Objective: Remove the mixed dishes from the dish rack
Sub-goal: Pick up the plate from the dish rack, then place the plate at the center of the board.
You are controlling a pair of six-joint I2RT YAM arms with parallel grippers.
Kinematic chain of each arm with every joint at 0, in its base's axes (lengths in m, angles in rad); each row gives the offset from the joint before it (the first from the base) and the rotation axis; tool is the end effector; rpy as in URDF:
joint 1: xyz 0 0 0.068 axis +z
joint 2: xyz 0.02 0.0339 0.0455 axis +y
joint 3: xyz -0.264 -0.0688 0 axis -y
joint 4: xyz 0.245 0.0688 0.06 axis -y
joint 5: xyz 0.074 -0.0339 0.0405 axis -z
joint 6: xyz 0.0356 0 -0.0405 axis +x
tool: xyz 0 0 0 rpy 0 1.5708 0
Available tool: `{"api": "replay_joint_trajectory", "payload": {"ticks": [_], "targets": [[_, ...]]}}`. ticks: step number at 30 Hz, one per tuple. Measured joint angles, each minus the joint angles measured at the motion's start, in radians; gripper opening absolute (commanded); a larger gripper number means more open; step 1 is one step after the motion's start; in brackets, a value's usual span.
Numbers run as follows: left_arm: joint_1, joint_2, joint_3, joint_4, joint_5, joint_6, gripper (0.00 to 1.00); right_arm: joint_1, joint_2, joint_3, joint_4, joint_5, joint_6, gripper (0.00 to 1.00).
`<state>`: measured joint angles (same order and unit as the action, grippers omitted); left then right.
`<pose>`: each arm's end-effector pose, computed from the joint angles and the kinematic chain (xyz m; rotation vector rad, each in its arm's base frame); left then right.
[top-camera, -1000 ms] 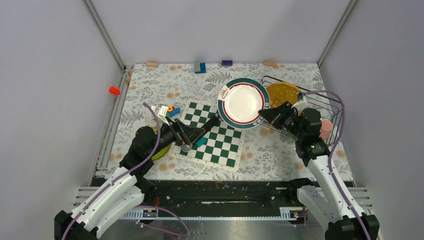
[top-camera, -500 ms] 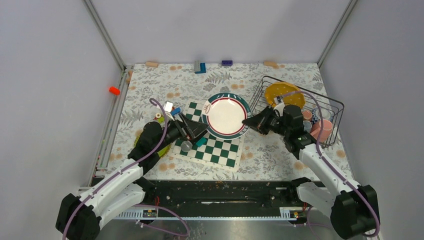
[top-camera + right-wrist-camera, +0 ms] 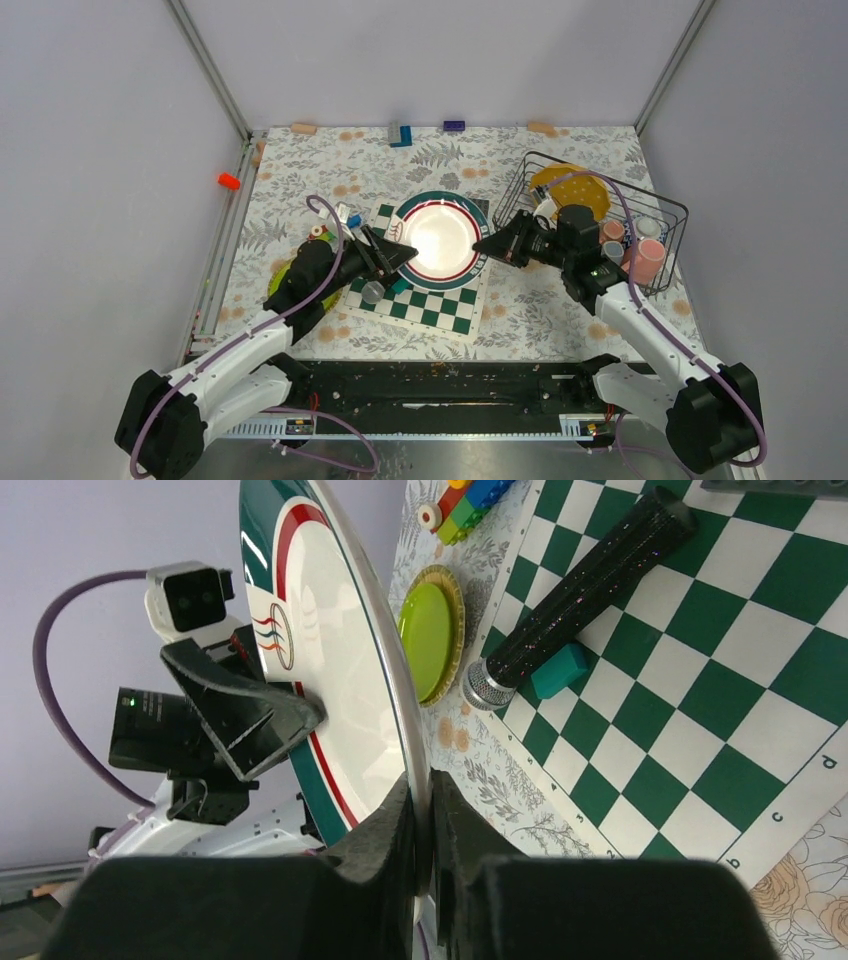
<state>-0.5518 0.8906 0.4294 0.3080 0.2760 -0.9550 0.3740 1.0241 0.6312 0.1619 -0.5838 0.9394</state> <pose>0.1712 -0.1168 0.2469 -0.1590 1.9101 -1.3092 0.2097 0.1034 0.2769 0.0988 2.0128 1.4146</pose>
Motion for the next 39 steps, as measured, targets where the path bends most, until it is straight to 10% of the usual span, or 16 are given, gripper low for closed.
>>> {"api": "replay_joint_trajectory", "payload": {"ticks": [9, 19, 28, 39], "targets": [[-0.008, 0.010, 0.000, 0.016, 0.002, -0.028, 0.07, 0.040, 0.004, 0.022, -0.049, 0.023, -0.069, 0.01], [-0.008, -0.105, -0.043, -0.077, -0.116, -0.069, 0.00, 0.055, 0.008, 0.036, -0.052, 0.045, -0.084, 0.98], [-0.002, -0.402, -0.100, -0.402, -0.406, -0.138, 0.00, 0.055, 0.001, 0.058, -0.101, 0.156, -0.099, 0.99], [0.006, -0.780, -0.067, -1.182, -0.937, -0.517, 0.00, 0.055, -0.088, 0.058, -0.220, 0.375, -0.150, 1.00]]}}
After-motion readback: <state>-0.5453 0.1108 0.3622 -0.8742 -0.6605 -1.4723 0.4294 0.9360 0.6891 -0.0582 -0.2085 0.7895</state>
